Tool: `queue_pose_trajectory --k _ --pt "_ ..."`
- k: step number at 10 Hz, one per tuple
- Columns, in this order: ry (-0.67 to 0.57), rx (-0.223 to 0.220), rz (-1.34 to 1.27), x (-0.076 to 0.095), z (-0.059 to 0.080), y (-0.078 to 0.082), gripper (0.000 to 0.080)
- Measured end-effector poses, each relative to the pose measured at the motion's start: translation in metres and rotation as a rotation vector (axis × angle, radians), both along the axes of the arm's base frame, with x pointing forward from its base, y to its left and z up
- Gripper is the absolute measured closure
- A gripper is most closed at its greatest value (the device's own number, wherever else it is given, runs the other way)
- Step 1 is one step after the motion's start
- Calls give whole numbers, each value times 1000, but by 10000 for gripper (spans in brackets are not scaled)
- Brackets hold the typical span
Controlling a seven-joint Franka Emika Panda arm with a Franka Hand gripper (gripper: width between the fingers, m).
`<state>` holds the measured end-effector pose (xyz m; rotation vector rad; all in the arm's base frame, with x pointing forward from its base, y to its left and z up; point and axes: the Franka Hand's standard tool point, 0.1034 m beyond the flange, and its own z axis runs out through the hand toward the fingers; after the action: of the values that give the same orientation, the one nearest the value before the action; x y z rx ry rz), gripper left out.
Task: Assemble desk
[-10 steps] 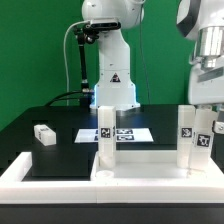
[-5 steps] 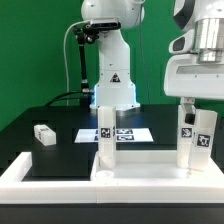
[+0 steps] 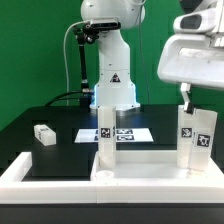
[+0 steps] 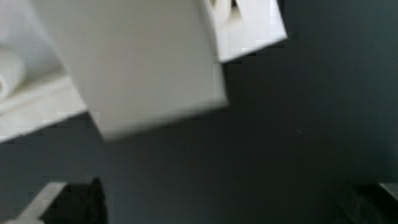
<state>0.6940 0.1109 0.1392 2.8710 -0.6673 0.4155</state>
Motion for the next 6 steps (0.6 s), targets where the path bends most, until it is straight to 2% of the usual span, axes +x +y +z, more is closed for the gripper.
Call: queue_pose_trajectory --k 3,4,5,6 --pt "-43 11 37 5 5 0 150" --pt "-144 57 109 -7 9 -6 150" --pt "-203 85 152 -32 6 -16 150" --pt "-240 93 198 -50 0 -14 150"
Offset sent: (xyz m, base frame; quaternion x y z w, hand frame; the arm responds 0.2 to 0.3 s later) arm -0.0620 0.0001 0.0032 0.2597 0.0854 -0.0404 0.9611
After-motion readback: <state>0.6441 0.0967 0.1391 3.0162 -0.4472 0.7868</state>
